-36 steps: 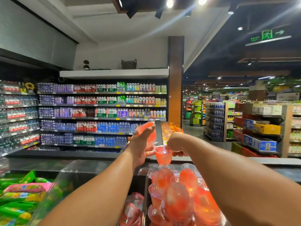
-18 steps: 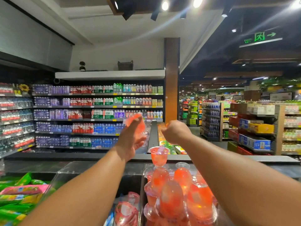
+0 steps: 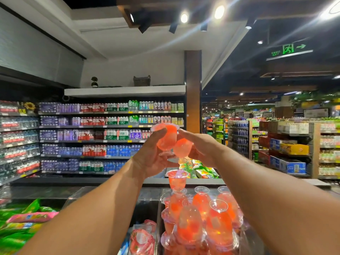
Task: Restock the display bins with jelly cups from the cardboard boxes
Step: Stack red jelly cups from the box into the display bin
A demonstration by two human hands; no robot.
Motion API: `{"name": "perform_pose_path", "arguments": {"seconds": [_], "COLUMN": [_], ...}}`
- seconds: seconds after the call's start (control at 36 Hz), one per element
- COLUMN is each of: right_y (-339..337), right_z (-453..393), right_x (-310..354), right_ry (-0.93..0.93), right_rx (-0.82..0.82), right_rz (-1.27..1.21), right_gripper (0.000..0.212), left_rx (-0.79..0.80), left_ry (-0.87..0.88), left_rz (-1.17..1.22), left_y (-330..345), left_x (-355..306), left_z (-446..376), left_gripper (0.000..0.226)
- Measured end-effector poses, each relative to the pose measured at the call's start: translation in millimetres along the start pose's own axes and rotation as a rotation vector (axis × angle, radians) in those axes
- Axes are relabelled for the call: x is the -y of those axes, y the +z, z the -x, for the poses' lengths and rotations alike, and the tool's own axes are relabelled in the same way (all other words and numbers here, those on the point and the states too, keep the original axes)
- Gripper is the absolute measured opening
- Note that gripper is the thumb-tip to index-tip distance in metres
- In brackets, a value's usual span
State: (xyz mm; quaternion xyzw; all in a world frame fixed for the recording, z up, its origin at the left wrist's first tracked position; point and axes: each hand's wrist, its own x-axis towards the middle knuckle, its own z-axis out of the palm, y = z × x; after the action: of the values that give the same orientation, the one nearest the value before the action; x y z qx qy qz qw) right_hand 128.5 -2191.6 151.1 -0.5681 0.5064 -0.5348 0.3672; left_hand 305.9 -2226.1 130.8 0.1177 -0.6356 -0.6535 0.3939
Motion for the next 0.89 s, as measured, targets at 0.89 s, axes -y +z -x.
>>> {"name": "perform_pose_path", "arguments": {"seconds": [0.89], "right_y": [-20.9], "right_z": [-14.5], "right_x": [-65.3], "right_ry": [0.273], "right_rx": [-0.111], "right_rz": [0.947], "right_gripper": [0.032], "left_rx": [-0.367], "left_ry": [0.117], "left_rz": [-0.465], "left_y": [-22.8], "left_x": [14.6], "left_z": [24.1], "left_gripper": [0.066]}}
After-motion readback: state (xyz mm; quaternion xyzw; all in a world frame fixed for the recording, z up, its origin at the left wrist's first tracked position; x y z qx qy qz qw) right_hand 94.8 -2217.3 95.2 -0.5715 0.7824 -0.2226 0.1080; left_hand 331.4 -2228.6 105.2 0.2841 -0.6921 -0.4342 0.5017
